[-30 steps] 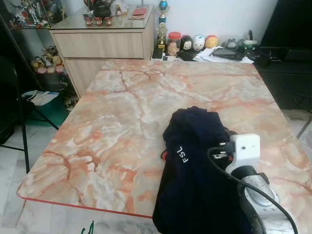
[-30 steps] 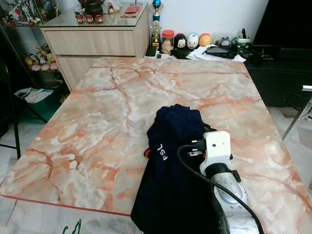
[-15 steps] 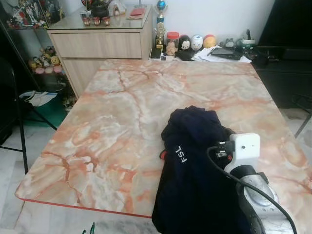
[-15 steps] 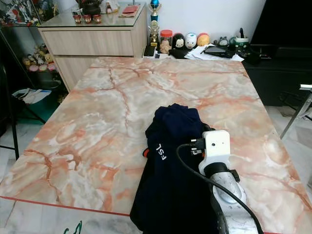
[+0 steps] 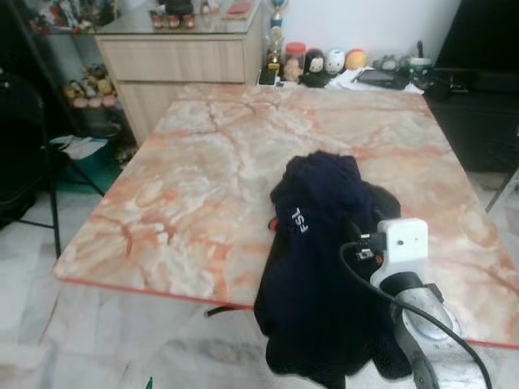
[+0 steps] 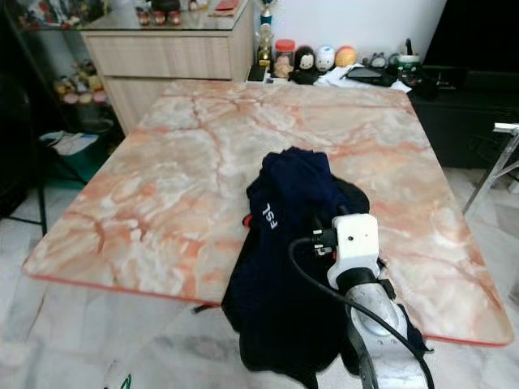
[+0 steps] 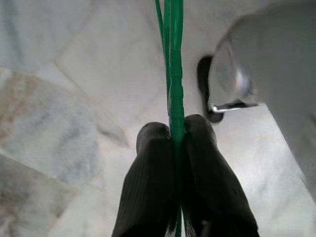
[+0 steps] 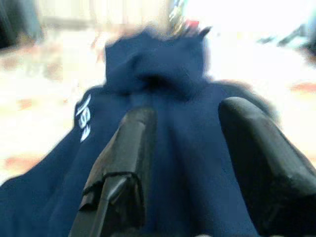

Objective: Hang hanger

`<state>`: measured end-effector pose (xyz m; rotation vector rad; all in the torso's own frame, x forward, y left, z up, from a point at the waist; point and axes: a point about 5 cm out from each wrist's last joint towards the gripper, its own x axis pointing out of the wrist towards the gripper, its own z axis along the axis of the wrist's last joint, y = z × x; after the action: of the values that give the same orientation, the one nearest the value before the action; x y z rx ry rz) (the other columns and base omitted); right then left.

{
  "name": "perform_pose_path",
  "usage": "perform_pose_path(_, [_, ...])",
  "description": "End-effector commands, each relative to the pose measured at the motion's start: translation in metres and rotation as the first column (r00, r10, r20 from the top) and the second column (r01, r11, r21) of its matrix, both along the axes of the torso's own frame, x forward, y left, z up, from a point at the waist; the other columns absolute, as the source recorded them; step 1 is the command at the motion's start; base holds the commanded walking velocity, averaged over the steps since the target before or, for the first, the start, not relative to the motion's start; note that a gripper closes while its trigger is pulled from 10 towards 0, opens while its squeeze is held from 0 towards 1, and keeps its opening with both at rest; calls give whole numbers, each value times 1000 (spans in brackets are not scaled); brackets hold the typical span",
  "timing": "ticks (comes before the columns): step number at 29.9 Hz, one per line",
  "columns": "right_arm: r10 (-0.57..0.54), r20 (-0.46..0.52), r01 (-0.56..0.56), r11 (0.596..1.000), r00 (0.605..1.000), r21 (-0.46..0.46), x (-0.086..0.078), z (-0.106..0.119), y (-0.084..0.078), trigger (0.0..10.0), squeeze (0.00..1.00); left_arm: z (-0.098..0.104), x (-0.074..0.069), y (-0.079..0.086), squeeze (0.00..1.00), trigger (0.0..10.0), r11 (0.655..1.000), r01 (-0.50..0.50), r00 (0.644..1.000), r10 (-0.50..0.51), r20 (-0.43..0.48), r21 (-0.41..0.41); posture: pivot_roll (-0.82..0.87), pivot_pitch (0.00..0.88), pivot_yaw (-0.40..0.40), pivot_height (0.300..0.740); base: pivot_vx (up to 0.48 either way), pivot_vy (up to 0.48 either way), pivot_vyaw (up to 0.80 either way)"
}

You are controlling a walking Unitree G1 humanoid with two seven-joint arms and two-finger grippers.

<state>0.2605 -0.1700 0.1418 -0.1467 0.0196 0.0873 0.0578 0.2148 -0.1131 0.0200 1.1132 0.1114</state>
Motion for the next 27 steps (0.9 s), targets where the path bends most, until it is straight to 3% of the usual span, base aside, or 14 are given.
perform_pose_path(1, [-9,12,9,1000,1000,4,0,2,-1,10000,0,3,12,5,0,10000,999,13,999,-14,29,30,-114,0,28,740,-390,0,0])
perform_pose_path(12, [-22,23,22,1000,999,-3,6,4,-4,10000,0,2,15,-1,0,10000,1000,12,999,-13,36,26,-109,0,24,740,-388,0,0])
perform_pose_path(17, [-43,22,43,999,999,6,14,0,-9,10000,0,3,14,6,0,10000,1000,2,999,-3,34,30,-106,0,23,740,-386,0,0])
perform_pose_path(21, [-101,-28,102,994,994,26,20,-16,-18,10000,0,5,9,14,0,10000,999,-6,999,5,33,36,-107,0,22,740,-386,0,0])
perform_pose_path(27, [-103,-58,104,995,993,13,21,-29,-18,10000,0,6,6,18,0,10000,999,-14,999,13,38,40,-95,0,18,740,-386,0,0])
